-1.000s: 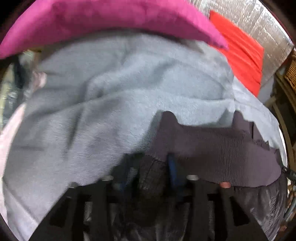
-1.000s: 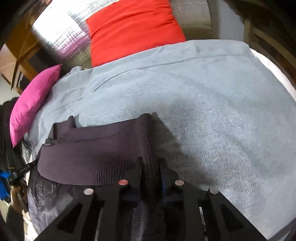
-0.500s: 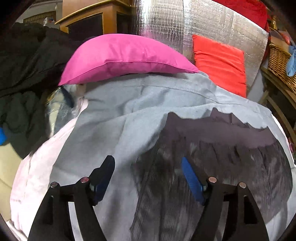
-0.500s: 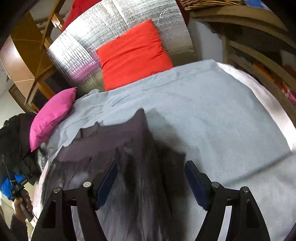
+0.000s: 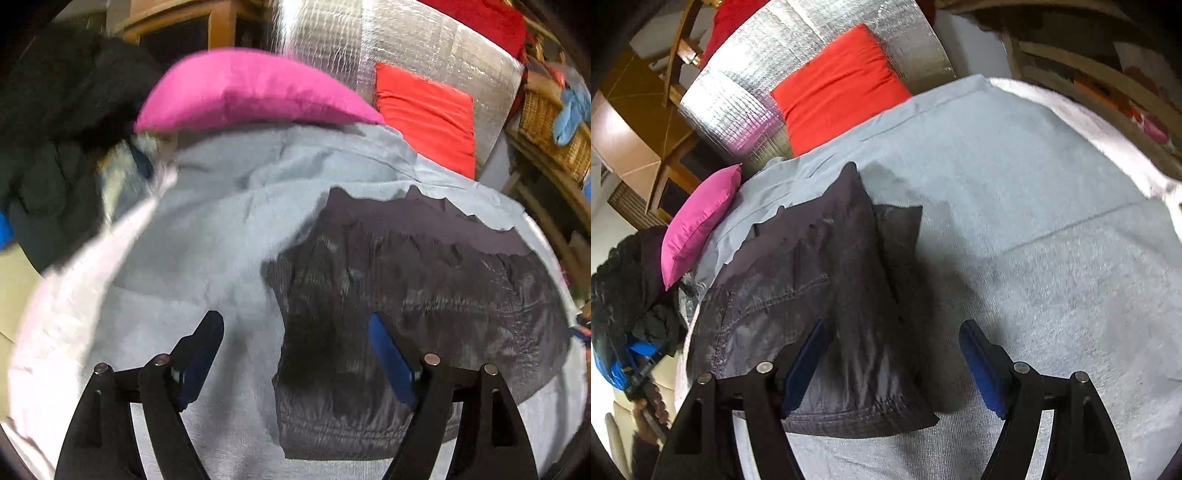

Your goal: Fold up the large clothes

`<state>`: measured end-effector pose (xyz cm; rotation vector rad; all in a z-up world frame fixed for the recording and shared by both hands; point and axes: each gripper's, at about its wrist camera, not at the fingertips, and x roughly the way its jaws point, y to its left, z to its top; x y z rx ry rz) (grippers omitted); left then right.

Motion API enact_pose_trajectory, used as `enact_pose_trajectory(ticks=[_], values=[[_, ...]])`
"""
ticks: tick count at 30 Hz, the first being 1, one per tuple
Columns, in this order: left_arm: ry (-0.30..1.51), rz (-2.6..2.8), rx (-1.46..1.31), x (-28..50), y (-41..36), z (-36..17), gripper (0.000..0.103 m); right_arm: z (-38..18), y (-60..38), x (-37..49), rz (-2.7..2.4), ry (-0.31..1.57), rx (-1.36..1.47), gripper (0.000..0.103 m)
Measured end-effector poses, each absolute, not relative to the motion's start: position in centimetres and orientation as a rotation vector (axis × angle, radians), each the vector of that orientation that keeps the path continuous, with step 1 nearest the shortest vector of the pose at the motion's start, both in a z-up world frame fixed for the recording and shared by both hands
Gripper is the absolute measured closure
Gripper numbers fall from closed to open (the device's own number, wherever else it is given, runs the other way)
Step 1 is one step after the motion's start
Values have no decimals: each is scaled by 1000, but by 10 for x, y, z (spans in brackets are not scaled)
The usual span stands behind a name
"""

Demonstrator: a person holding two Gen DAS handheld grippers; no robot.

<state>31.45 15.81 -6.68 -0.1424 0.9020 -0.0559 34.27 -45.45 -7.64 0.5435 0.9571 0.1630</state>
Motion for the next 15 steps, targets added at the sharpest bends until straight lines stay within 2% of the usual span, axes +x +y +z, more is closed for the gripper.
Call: enact_pose_trajectory(ticks=[5,15], values=[[978,-97,-344,325,189,-105,22,-93,-460,351,197,976,579,22],[1036,-255,-449,357,181,-132,22,-120,-444,399,325,1020,671,21]])
